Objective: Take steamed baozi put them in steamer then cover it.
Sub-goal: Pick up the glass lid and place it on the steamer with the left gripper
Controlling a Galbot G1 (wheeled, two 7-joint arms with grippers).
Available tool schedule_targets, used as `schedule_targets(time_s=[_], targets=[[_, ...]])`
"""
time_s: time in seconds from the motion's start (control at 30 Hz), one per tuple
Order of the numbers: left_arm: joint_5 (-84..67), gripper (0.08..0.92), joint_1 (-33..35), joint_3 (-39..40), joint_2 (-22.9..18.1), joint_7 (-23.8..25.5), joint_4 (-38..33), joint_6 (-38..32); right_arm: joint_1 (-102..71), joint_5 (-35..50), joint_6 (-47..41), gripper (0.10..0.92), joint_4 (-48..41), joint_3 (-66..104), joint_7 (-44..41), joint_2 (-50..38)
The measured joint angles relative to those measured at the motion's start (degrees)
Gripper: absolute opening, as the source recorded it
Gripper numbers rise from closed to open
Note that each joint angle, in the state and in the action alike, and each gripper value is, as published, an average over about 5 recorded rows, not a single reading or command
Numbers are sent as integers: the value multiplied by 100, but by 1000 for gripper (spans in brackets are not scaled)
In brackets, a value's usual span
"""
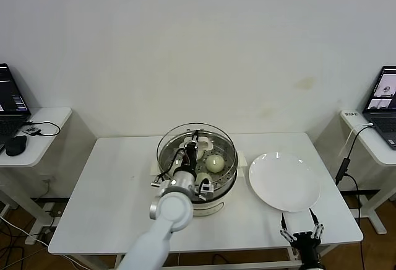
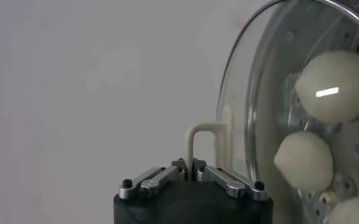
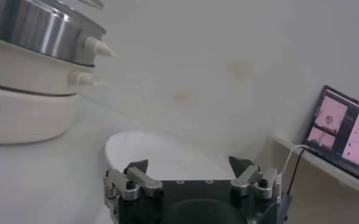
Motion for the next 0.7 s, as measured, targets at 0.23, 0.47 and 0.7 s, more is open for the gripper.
schedule_targets(time_s=[0.23,0.47,0.7], targets=[[294,134,34,-71,-257,50,227,-13,-28,-49,22,823,-2,-26,4,7],[430,134,125,-131,-406,89,268,-10,-52,-97,36,823,-6,-67,6,29],[464,134,225,-152,-489,122,242,-7,-69,-132,60,823,-11,-112,7,44]])
